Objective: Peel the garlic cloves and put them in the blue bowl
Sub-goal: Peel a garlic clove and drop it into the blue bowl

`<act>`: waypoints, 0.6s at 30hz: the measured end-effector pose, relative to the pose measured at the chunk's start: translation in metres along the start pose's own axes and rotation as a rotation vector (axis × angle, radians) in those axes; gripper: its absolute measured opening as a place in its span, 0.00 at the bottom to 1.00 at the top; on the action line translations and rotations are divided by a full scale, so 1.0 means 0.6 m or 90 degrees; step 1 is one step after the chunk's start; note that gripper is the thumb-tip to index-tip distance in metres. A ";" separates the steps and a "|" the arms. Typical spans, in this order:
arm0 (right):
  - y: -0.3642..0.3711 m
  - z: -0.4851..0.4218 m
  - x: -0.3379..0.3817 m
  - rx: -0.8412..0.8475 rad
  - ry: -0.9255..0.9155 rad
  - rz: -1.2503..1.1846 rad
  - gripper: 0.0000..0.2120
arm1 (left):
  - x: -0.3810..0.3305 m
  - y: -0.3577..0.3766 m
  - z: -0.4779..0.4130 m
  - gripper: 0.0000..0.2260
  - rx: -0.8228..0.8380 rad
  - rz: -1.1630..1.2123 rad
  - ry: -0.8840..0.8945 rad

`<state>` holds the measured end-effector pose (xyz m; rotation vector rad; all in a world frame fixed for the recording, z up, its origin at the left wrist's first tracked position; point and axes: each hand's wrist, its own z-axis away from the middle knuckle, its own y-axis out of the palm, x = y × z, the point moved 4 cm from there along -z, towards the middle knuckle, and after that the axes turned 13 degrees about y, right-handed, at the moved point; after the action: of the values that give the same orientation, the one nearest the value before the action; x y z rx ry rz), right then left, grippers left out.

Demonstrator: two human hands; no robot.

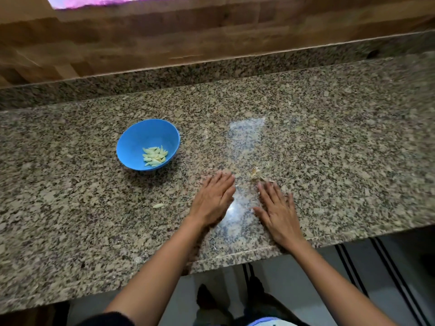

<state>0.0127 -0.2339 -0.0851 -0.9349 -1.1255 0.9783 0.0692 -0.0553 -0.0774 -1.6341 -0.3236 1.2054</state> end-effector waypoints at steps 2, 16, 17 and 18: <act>-0.011 0.001 -0.005 -0.064 0.004 -0.070 0.32 | 0.000 -0.015 0.024 0.28 -0.076 0.182 -0.005; -0.043 -0.104 0.039 -0.015 -0.030 -0.130 0.23 | -0.011 0.017 -0.005 0.38 0.089 -0.120 0.016; -0.046 -0.106 0.038 -0.024 -0.025 -0.159 0.20 | -0.016 0.015 -0.010 0.34 0.117 -0.112 0.062; -0.052 -0.105 0.038 -0.036 -0.014 -0.194 0.17 | -0.025 0.008 -0.006 0.31 0.135 -0.097 0.101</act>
<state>0.0824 -0.2280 -0.0606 -0.7709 -1.2757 0.7130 0.0634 -0.0698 -0.0735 -1.4818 -0.2082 0.9554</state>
